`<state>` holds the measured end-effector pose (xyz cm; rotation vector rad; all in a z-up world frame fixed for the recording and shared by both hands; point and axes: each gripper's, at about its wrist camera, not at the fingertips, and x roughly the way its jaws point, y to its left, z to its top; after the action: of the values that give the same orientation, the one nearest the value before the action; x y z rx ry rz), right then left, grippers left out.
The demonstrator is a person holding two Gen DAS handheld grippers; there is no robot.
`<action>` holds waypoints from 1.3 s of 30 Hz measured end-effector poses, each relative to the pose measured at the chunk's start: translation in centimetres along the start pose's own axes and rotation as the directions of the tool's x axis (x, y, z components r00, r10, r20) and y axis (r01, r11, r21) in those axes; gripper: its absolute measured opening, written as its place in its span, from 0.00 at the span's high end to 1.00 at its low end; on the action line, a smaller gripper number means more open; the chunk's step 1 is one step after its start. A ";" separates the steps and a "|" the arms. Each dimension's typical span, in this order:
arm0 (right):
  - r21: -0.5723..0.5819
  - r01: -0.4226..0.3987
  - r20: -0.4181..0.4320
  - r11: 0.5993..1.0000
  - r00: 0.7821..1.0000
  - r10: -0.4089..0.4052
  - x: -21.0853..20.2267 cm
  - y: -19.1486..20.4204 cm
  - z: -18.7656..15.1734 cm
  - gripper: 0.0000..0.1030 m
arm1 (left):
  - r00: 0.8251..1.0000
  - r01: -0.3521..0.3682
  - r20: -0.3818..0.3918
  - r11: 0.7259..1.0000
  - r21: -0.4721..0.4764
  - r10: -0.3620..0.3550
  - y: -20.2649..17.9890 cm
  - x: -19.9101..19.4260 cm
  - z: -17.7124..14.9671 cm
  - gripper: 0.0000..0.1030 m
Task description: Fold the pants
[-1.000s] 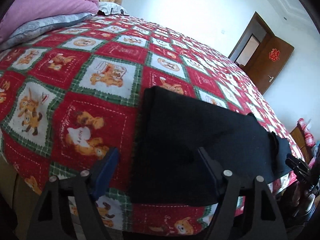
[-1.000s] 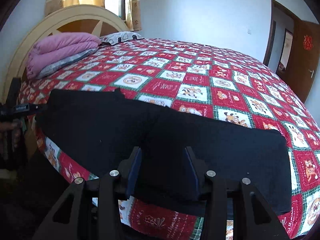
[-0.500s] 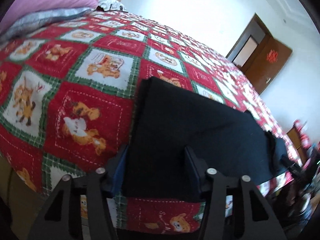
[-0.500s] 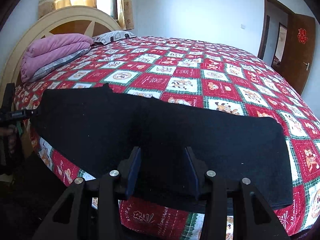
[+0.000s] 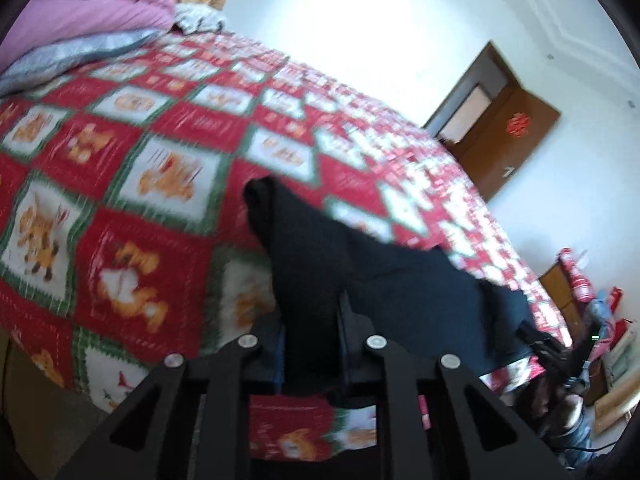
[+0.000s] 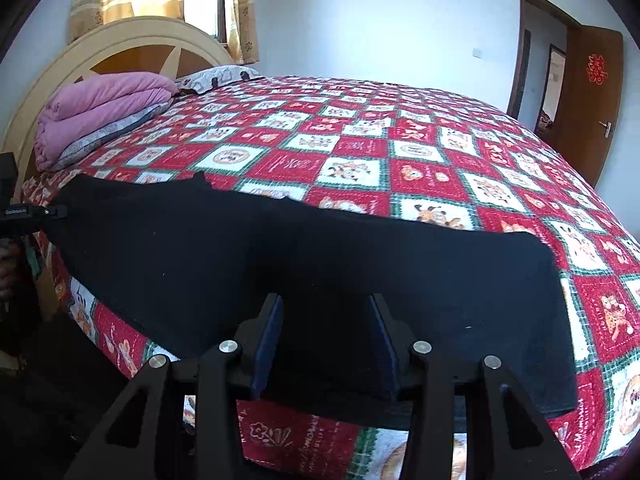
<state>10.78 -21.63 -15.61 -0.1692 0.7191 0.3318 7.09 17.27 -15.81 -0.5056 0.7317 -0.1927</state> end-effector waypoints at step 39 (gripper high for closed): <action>0.282 0.304 -0.115 0.910 0.952 -0.283 -4.1 -16.7 0.5 0.56 | 0.864 0.497 -0.335 0.744 0.446 -0.376 -35.9 11.4 0.5 0.81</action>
<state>14.12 -38.04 -11.87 -0.0017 0.7936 -0.0737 16.02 -17.42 -4.12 -0.1212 0.7318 -0.8899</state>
